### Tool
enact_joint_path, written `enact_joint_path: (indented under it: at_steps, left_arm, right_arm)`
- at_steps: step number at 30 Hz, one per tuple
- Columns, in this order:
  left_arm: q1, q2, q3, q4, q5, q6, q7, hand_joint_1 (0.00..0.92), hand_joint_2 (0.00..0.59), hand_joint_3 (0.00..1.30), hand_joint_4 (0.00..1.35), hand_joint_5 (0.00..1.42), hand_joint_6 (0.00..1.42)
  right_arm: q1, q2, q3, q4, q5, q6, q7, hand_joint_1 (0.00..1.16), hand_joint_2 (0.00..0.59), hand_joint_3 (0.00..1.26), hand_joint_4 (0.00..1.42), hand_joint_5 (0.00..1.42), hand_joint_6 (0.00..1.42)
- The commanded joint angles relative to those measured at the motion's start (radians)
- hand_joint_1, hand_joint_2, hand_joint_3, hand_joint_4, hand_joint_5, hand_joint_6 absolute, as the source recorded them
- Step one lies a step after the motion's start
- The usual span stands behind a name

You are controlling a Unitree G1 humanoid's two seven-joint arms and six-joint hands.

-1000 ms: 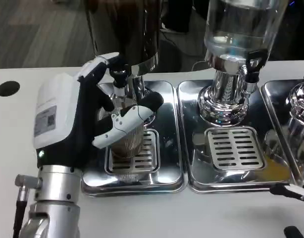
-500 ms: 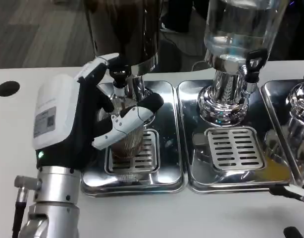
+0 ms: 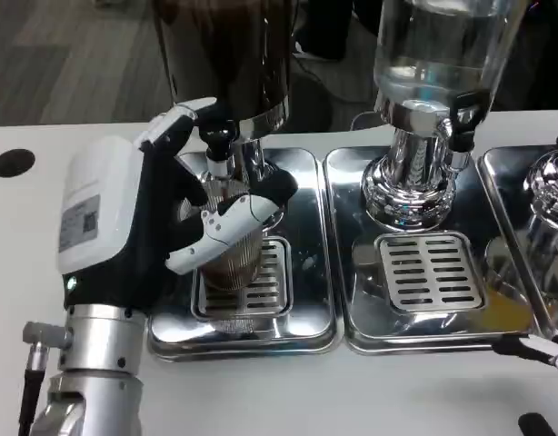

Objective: Grasp the cup under the faucet to collect the drink, then remove the cup.

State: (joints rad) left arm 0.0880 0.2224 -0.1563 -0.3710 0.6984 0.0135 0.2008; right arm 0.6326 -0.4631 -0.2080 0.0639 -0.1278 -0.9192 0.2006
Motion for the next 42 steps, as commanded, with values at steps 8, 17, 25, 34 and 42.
enact_joint_path:
  at_steps: [8, 17, 25, 34, 42]
  left_arm:
    - [-0.020, 0.003, 0.035, 0.004, -0.059, -0.037, -0.009, 0.000, 0.009, 0.20, 0.13, 0.84, 0.86]
    - [-0.034, -0.007, 0.123, 0.005, -0.139, -0.116, 0.031, 0.000, 0.014, 0.10, 0.02, 0.71, 0.80]
    - [0.088, 0.055, 0.105, -0.012, 0.009, -0.106, 0.018, 0.000, 0.015, 0.20, 0.16, 0.43, 0.55]
    - [0.233, 0.121, 0.149, -0.049, 0.078, -0.093, -0.019, 0.000, 0.013, 0.22, 0.18, 0.27, 0.21]
    - [0.343, 0.139, 0.167, -0.074, 0.079, -0.120, -0.025, 0.000, 0.013, 0.23, 0.19, 0.26, 0.20]
  right_arm:
    - [-0.002, 0.003, 0.012, -0.024, -0.011, 0.021, 0.007, 0.58, 0.418, 0.26, 0.18, 0.18, 0.04]
    - [-0.004, 0.003, 0.016, -0.022, -0.009, 0.028, 0.003, 0.58, 0.418, 0.26, 0.19, 0.18, 0.04]
    - [-0.005, 0.009, 0.035, -0.041, 0.103, 0.051, 0.025, 0.58, 0.335, 0.26, 0.20, 0.22, 0.09]
    - [-0.063, -0.011, 0.048, -0.096, 0.288, 0.209, 0.134, 0.61, 0.238, 0.24, 0.18, 0.19, 0.10]
    - [-0.205, -0.016, 0.067, -0.045, 0.379, 0.386, 0.253, 0.62, 0.187, 0.23, 0.18, 0.21, 0.14]
